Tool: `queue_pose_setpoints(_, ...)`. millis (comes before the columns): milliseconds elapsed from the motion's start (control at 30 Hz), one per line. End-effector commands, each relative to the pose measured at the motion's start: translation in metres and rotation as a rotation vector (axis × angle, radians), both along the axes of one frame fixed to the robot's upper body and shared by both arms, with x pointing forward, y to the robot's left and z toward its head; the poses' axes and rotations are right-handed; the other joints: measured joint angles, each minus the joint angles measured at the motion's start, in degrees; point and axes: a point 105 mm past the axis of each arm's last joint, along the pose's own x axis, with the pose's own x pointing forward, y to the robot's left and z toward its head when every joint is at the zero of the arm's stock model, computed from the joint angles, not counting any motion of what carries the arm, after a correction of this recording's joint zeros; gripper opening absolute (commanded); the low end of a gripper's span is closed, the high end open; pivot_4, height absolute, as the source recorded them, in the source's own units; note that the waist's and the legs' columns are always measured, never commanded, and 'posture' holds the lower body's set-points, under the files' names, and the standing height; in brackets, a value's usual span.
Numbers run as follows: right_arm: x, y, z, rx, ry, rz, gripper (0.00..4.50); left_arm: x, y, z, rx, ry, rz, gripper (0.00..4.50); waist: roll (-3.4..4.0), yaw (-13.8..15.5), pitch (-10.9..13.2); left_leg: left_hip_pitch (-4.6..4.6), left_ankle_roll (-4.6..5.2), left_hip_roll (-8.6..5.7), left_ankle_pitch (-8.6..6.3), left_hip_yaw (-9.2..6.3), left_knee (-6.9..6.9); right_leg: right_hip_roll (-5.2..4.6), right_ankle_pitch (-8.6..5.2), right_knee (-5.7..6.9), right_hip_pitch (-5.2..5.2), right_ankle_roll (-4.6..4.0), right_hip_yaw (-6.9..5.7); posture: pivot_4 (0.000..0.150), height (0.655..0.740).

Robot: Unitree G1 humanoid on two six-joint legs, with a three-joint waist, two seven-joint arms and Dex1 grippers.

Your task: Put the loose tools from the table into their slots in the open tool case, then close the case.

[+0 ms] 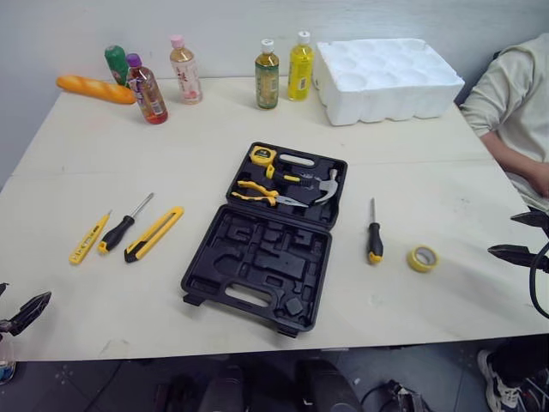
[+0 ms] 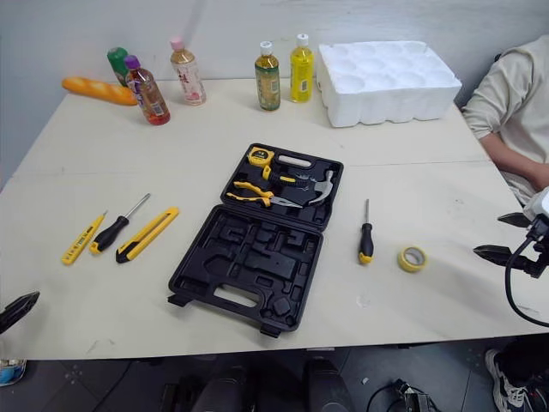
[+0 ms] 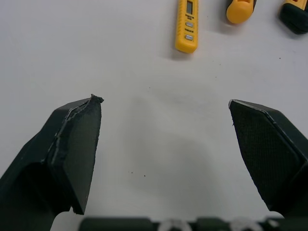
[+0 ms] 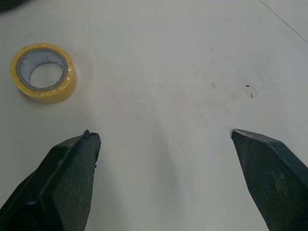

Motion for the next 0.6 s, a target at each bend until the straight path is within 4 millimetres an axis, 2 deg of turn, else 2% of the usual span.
queue_pose_setpoints(33, 0.002, 0.001, 0.012, -0.009, -0.043, 0.003, 4.50, 0.003, 0.000, 0.007, 0.033, 0.003, -0.020, 4.44, 0.00, -0.05, 0.00, 0.00, 0.00, 0.00, 0.00, 0.00, 0.00, 0.00, 0.00, 0.00, 0.00, 0.00, 0.00, 0.150, 0.7400)
queue_pose_setpoints(600, 0.007, 0.007, 0.013, 0.032, -0.126, -0.021, 4.50, 0.028, -0.005, 0.012, 0.015, -0.011, -0.079, 4.44, 0.01, 0.02, 0.00, 0.00, -0.02, 0.00, 0.03, 0.01, 0.04, 0.00, 0.00, 0.17, -0.03, 0.00, -0.03, 0.150, 0.7400)
